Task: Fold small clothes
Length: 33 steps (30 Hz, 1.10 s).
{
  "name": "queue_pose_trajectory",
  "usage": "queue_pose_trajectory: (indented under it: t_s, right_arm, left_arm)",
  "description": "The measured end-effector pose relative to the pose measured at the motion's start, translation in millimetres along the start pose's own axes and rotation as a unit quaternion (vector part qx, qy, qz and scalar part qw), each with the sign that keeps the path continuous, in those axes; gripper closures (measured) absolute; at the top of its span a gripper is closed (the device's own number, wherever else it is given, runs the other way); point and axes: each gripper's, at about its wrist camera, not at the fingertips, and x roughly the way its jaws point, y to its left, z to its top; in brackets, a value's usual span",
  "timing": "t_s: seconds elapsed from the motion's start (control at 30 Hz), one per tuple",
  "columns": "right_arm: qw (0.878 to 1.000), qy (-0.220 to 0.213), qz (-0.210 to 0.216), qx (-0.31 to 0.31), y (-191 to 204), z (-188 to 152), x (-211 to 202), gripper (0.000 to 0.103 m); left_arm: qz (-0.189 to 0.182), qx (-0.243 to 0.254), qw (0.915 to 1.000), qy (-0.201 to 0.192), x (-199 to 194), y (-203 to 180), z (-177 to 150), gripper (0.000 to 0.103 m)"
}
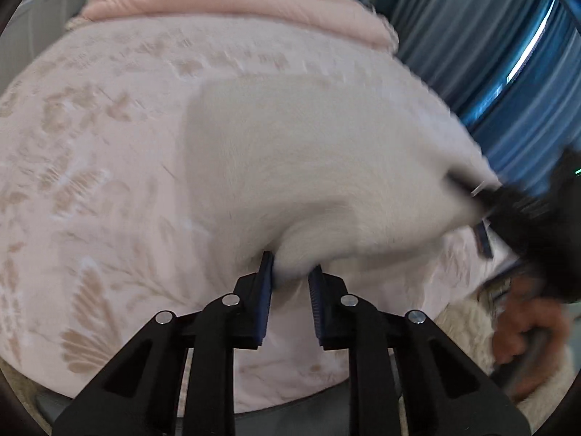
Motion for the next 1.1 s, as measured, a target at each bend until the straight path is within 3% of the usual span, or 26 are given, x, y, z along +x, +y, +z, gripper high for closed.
queue_pose_trajectory:
  t_s: [0.07,0.2,0.27,0.3,0.4,0.47,0.53,0.63,0.7,0.77,0.87,0.93,1.1]
  right_arm:
    - [1.000,-0.005,0.019,0.010,-10.2,-6.5,0.1,0.088]
    - [1.000,-0.011,0.009,-0.026,10.3,0.1,-6.2,0.087]
    - [1.000,-0.010,0.012,-0.023,6.9,4.7,-10.1,0.083]
    - [1.000,-0.011,0.016,-0.013,2.7,5.1,-15.5,0.082]
    - [0.999,-0.031,0.005,0.010,-2.8,4.4,-31.8,0.070]
    - [0.998,-0.060,-0.019,0.010,-1.9,3.4,-49.4,0.068]
    - [0.996,-0.083,0.002,-0.019,20.9,6.1,-70.5,0.069]
    - [0.992,-0.067,0.061,-0.089,76.5,6.3,-77.6,0.070]
    - [0.985,-0.049,0.079,-0.146,114.2,-2.4,-67.5,0.071]
    - [0.979,-0.001,0.071,-0.191,139.2,-21.0,-32.5,0.070]
    - [0.974,0.110,0.019,-0.196,128.1,-58.1,45.1,0.072]
    - [0.978,0.103,0.025,-0.178,118.0,-68.2,48.3,0.075]
    - [0.982,0.073,0.028,-0.174,133.3,-50.5,6.4,0.076]
  left_arm:
    - [0.005,0.005,0.9999,0.011,9.8,-5.0,-6.5,0.083]
    - [0.025,0.015,0.9996,0.006,3.8,-4.6,-12.0,0.083]
    - [0.021,-0.021,0.9995,0.012,-4.0,13.0,-11.4,0.074]
    - [0.022,-0.041,0.9988,0.015,-9.0,23.7,-11.7,0.063]
    - [0.034,-0.070,0.9970,0.006,-26.2,46.3,-15.6,0.060]
    - [0.050,-0.078,0.9957,-0.003,-38.5,59.5,-20.3,0.052]
    - [0.069,-0.085,0.9940,-0.007,-46.5,68.4,-23.8,0.050]
    - [0.087,-0.080,0.9930,0.001,-46.7,65.4,-26.0,0.043]
    - [0.093,-0.071,0.9932,0.001,-47.2,60.0,-25.3,0.041]
    - [0.097,-0.057,0.9936,0.001,-47.9,51.7,-24.4,0.034]
    - [0.114,-0.038,0.9928,-0.004,-51.9,41.9,-23.7,0.030]
    - [0.122,-0.027,0.9921,0.000,-52.2,38.3,-23.1,0.030]
    - [0.138,-0.010,0.9904,0.004,-51.4,33.4,-25.5,0.030]
